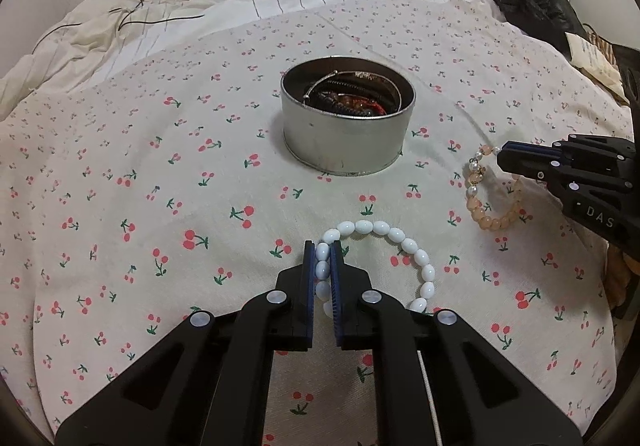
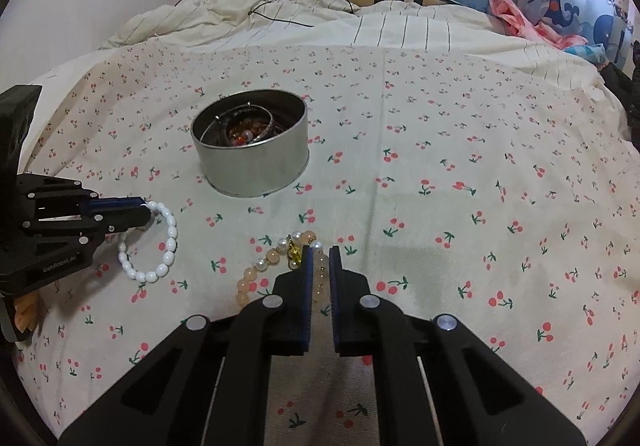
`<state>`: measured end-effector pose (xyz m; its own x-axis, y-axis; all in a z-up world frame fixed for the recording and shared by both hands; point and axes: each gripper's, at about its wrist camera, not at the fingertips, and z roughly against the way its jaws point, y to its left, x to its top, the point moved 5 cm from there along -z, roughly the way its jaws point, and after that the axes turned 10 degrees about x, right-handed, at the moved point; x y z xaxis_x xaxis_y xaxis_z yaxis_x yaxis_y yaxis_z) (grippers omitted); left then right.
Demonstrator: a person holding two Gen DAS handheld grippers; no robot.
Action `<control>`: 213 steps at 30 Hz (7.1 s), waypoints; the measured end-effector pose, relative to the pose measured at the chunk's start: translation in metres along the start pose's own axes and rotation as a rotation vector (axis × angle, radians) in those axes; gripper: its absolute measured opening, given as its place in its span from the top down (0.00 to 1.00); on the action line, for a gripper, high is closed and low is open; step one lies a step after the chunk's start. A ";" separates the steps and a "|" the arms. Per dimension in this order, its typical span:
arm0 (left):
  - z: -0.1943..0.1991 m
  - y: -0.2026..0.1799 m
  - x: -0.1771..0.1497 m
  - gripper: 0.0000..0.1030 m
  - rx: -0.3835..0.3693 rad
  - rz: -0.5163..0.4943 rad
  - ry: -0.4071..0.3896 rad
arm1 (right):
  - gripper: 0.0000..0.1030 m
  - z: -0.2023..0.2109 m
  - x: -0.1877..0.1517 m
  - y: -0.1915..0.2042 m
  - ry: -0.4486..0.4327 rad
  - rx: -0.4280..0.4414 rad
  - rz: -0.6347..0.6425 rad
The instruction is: Organize jewelry
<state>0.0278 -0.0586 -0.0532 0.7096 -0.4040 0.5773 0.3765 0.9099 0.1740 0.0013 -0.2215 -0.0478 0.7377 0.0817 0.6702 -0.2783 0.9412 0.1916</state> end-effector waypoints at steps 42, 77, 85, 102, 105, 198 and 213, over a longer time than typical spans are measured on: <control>0.004 0.012 0.003 0.94 -0.046 0.059 -0.010 | 0.92 0.017 0.009 -0.003 -0.070 0.032 -0.034; 0.018 0.010 0.012 0.94 0.009 0.025 -0.068 | 0.92 0.043 0.022 0.012 -0.198 0.104 -0.016; 0.031 0.005 0.018 0.94 -0.008 0.021 -0.099 | 0.92 0.046 0.025 0.018 -0.208 0.125 -0.006; -0.016 0.017 -0.004 0.84 0.010 0.076 0.095 | 0.77 0.008 0.004 -0.021 0.005 0.077 -0.165; -0.017 0.021 -0.005 0.59 0.041 0.081 0.093 | 0.51 0.005 -0.001 -0.020 0.027 0.054 -0.141; 0.012 0.048 0.073 0.40 -0.046 0.205 -0.045 | 0.92 0.014 0.069 0.037 -0.158 0.263 -0.035; 0.014 0.049 0.054 0.21 0.065 0.177 -0.056 | 0.45 -0.013 0.083 0.027 -0.103 0.170 -0.028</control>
<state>0.0764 -0.0349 -0.0025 0.7264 -0.2332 0.6465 0.2087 0.9711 0.1158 0.0628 -0.1851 0.0036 0.6819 0.0144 0.7313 -0.3651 0.8731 0.3232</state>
